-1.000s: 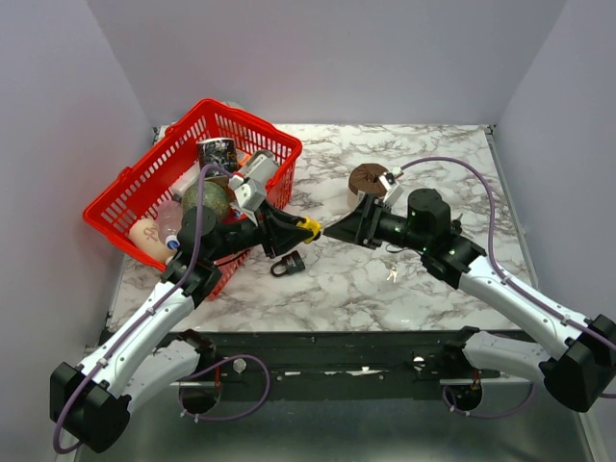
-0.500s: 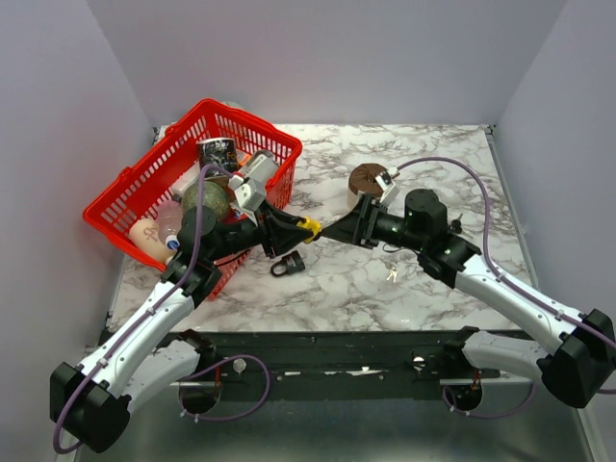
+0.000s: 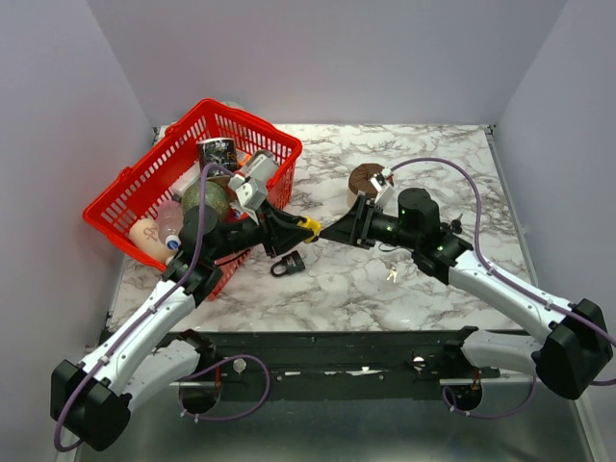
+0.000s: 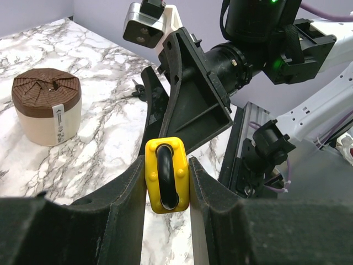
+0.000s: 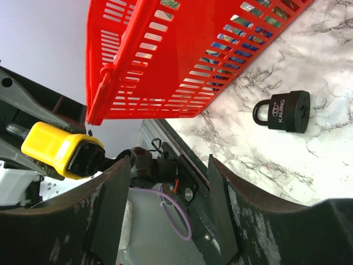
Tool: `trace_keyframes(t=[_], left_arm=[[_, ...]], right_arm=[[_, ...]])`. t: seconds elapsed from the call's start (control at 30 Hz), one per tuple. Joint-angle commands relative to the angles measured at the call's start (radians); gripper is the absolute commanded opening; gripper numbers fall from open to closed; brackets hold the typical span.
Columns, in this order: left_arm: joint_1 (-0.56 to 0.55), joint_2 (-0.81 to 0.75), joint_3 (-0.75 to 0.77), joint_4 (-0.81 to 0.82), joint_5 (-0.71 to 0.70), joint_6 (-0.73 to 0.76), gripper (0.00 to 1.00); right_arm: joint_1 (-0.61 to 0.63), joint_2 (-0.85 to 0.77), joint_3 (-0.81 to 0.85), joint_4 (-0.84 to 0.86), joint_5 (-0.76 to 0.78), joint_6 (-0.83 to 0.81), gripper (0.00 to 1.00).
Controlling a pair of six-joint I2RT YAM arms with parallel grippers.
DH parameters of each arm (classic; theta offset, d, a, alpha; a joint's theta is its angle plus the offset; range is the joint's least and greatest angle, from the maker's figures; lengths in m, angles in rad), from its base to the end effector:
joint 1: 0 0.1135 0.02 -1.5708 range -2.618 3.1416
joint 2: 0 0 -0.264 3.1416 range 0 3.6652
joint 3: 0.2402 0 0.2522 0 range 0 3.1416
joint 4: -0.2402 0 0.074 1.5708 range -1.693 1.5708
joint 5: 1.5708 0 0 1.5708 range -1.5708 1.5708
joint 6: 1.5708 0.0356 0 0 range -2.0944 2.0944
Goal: Unlock with the key
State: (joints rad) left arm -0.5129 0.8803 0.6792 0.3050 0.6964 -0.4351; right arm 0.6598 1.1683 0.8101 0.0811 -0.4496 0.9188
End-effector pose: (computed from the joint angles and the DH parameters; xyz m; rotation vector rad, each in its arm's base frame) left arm 0.1671 -0.1203 0.3374 0.6668 1.4858 -1.2530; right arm 0.2031 0.1771 0.2977 -0.0875 2.1068 1.4486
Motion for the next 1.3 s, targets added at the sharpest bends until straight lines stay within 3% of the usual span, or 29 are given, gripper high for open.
trace_keyframes(t=[0.0,1.03,1.27], left_arm=[[-0.007,0.002,0.010,0.082,0.009,-0.004,0.00],[-0.007,0.022,0.002,0.059,-0.066,0.004,0.00],[-0.007,0.017,0.010,0.025,-0.100,0.010,0.00]], right_arm=[[0.014,0.010,-0.003,0.026,-0.032,-0.027,0.60],[0.096,0.050,0.020,0.100,-0.098,-0.109,0.57],[0.093,-0.082,0.000,-0.064,0.110,-0.216,0.61]])
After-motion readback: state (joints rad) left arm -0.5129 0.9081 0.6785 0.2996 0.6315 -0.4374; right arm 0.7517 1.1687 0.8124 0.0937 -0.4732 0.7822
